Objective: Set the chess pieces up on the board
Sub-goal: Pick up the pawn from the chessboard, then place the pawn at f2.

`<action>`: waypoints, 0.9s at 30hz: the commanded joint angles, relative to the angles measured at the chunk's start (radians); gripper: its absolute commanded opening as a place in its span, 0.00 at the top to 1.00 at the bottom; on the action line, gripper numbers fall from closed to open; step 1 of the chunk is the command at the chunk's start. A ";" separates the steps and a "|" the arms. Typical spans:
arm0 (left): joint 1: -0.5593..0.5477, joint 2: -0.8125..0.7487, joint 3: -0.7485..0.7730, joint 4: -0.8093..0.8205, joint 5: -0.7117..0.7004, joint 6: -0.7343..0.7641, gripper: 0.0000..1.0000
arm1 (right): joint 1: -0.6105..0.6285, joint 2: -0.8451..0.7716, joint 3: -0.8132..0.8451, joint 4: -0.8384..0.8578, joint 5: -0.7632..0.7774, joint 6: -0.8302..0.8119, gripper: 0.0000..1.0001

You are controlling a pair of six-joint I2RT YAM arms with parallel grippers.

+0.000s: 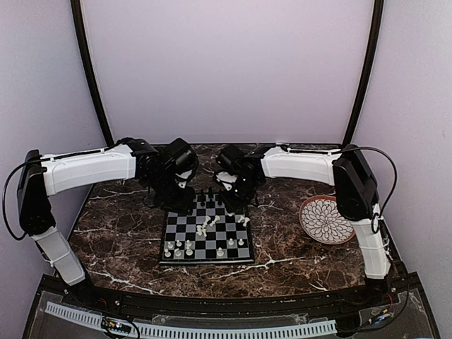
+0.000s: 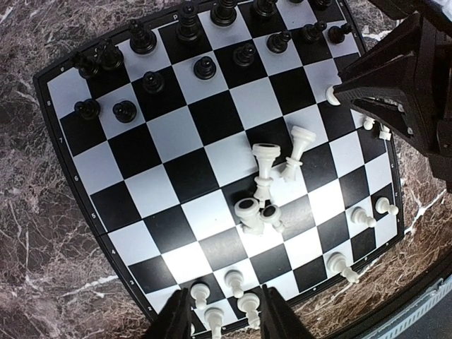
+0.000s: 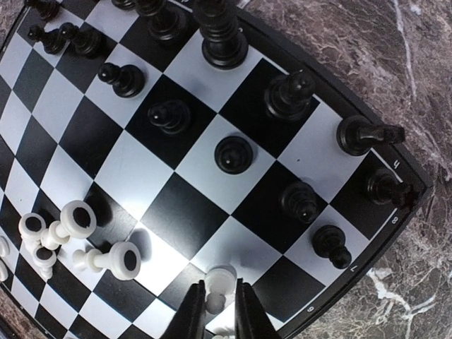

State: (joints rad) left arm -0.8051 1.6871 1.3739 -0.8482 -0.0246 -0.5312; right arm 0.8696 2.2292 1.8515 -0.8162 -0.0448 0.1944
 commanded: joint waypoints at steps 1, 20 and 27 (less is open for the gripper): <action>0.006 -0.053 -0.008 -0.028 -0.014 0.003 0.64 | -0.006 0.021 0.015 0.008 -0.028 0.001 0.87; 0.007 -0.057 -0.040 0.000 0.004 -0.034 0.64 | 0.122 -0.196 -0.180 0.014 -0.022 -0.021 1.00; 0.007 -0.061 -0.051 0.002 0.010 -0.053 0.64 | 0.200 -0.178 -0.204 0.029 -0.024 -0.020 1.00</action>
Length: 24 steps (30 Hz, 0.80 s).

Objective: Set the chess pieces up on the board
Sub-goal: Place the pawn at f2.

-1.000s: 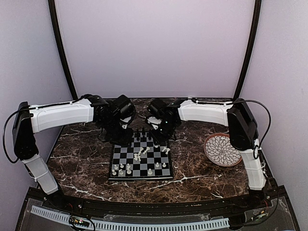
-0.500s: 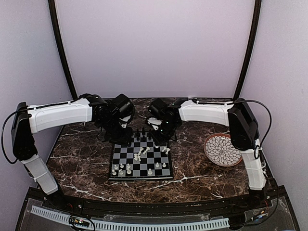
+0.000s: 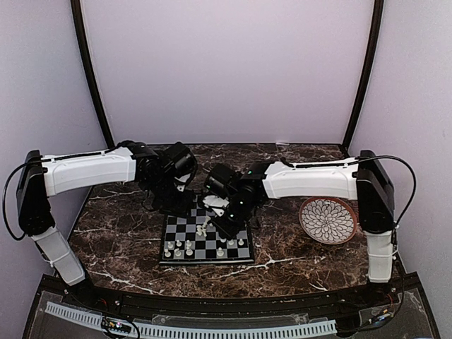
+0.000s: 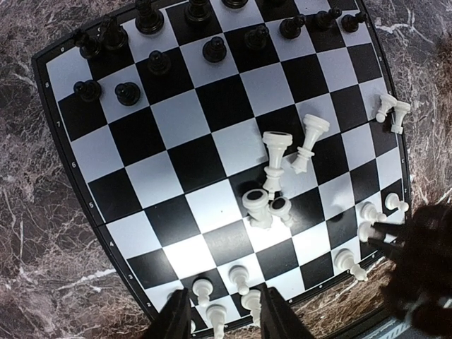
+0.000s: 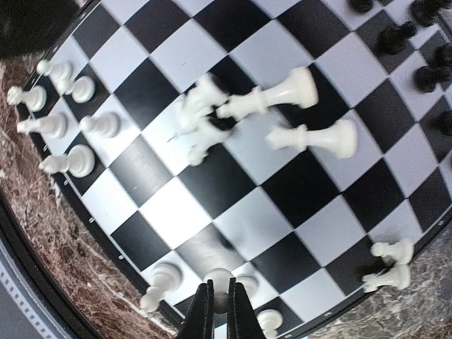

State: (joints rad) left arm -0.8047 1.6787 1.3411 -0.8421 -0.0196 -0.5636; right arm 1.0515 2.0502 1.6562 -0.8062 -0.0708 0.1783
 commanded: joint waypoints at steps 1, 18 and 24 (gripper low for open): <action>0.007 -0.056 -0.022 -0.003 0.006 -0.022 0.64 | 0.023 0.007 -0.005 0.021 0.001 -0.002 1.00; 0.007 -0.115 -0.081 0.002 0.015 -0.049 0.64 | 0.053 0.076 0.056 0.011 0.011 0.003 0.98; 0.008 -0.132 -0.097 -0.003 0.016 -0.052 0.64 | 0.058 0.089 0.058 0.008 0.020 0.009 0.98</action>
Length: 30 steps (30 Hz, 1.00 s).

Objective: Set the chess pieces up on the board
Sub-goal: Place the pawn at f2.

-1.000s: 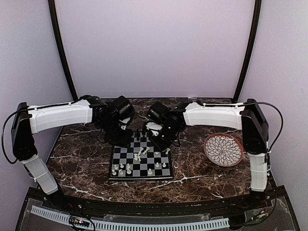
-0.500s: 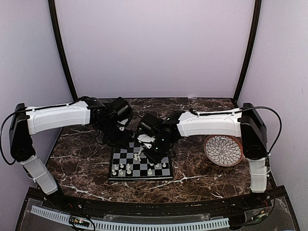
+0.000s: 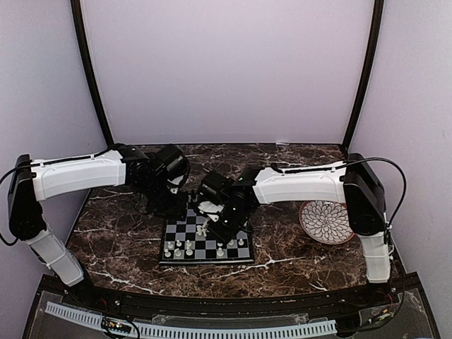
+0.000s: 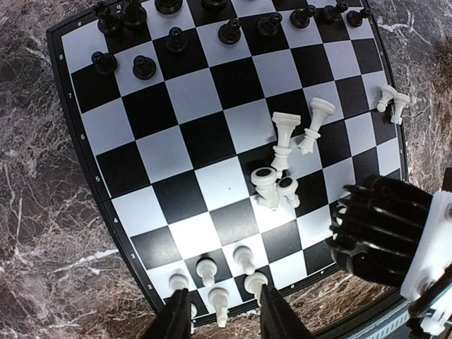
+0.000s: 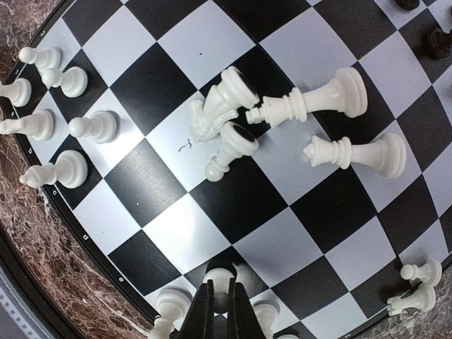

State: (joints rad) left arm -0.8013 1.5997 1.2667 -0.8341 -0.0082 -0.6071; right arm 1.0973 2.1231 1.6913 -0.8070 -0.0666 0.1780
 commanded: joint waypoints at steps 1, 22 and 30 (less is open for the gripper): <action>0.004 -0.056 -0.026 -0.011 0.004 -0.009 0.64 | 0.013 0.018 0.021 0.008 0.018 0.011 0.97; 0.004 -0.085 -0.059 0.009 0.006 -0.028 0.64 | 0.022 -0.011 -0.009 -0.010 0.037 0.054 0.84; 0.004 -0.068 -0.056 0.051 0.048 -0.024 0.64 | 0.020 -0.083 0.069 -0.035 0.063 0.024 0.78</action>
State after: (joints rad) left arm -0.8013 1.5513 1.2190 -0.8085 0.0124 -0.6304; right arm 1.1076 2.1223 1.7016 -0.8291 -0.0292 0.2203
